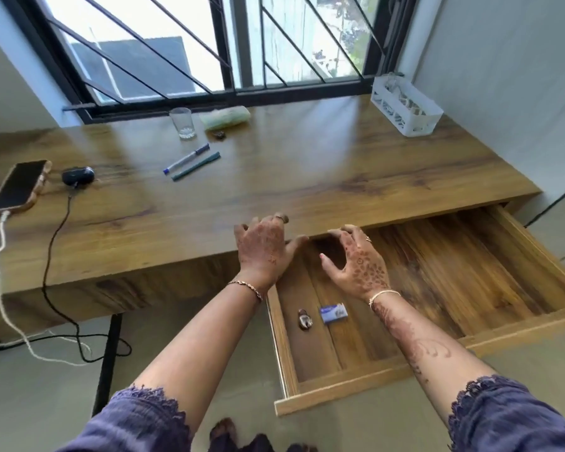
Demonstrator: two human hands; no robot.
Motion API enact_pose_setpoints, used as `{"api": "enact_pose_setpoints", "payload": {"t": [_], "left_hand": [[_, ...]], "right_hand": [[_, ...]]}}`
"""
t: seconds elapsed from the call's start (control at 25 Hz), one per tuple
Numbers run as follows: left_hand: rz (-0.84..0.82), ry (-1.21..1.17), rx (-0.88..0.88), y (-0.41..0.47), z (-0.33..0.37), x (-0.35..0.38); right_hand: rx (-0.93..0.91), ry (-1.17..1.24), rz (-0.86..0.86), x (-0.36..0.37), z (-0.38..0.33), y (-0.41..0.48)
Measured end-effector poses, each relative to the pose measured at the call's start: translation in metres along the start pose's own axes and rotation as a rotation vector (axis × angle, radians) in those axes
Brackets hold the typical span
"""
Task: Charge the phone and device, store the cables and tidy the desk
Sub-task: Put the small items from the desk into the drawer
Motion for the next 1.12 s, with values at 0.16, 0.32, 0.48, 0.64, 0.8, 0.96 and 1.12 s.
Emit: {"api": "enact_pose_setpoints", "payload": {"t": [0.16,0.32,0.48,0.64,0.8,0.96,1.12], "left_hand": [[0.115,-0.092,-0.165,0.038,-0.062,-0.041],[0.139,-0.139,-0.274,0.073,-0.129,-0.062],[0.115,-0.202,-0.351,0.126,-0.197,-0.065],[-0.007,-0.3,-0.329,0.186,-0.248,-0.056],[-0.147,-0.257,-0.287,0.232,-0.275,-0.039],[-0.2,-0.156,-0.192,0.252,-0.281,-0.023],[-0.188,-0.085,-0.116,0.254,-0.264,-0.023]], "right_hand": [[-0.093,0.015,0.055,0.004,-0.053,0.062],[-0.126,0.001,0.058,0.028,-0.108,0.121],[-0.14,-0.123,-0.062,0.065,-0.166,0.188],[-0.196,-0.115,-0.128,0.098,-0.221,0.245],[-0.143,-0.159,-0.199,0.127,-0.246,0.277],[-0.081,-0.169,-0.193,0.136,-0.244,0.285],[0.055,-0.135,-0.154,0.13,-0.232,0.284]]}}
Point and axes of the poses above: each hand's wrist, its own y-axis towards the middle knuckle, its own x-axis out of the palm, z = x × y, the point moved 6 cm from there along y, towards the middle knuckle, and after that the axes turned 10 degrees about -y, right-handed, at the moved point
